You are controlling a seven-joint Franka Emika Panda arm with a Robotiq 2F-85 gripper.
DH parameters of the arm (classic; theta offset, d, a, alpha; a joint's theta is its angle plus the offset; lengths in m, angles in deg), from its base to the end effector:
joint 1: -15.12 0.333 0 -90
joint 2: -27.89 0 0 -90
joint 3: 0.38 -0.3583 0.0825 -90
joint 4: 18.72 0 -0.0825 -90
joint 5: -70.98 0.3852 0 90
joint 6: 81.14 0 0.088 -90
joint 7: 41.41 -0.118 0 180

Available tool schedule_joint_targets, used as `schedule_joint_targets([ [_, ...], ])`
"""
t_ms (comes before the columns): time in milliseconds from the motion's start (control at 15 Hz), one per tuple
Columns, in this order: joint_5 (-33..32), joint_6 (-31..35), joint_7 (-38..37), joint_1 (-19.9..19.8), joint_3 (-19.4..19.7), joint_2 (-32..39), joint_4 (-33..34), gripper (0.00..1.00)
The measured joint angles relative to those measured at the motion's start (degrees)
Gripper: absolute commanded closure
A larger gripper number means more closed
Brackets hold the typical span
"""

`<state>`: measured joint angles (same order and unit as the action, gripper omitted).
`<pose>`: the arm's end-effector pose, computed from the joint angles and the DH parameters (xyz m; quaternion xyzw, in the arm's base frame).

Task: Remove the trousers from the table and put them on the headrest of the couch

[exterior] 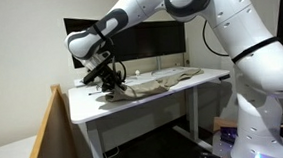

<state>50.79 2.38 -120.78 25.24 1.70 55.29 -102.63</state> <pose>0.6520 0.0518 0.4128 0.7884 -0.5380 -0.0447 0.2949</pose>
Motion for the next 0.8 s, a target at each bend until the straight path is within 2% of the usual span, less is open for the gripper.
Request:
schedule_joint_targets([
  [533,0.8,2.86,-7.17,4.63,-3.77,-7.43,0.54,0.93],
  [800,2.03,4.99,-9.49,5.01,-4.57,-10.14,0.42,0.93],
])
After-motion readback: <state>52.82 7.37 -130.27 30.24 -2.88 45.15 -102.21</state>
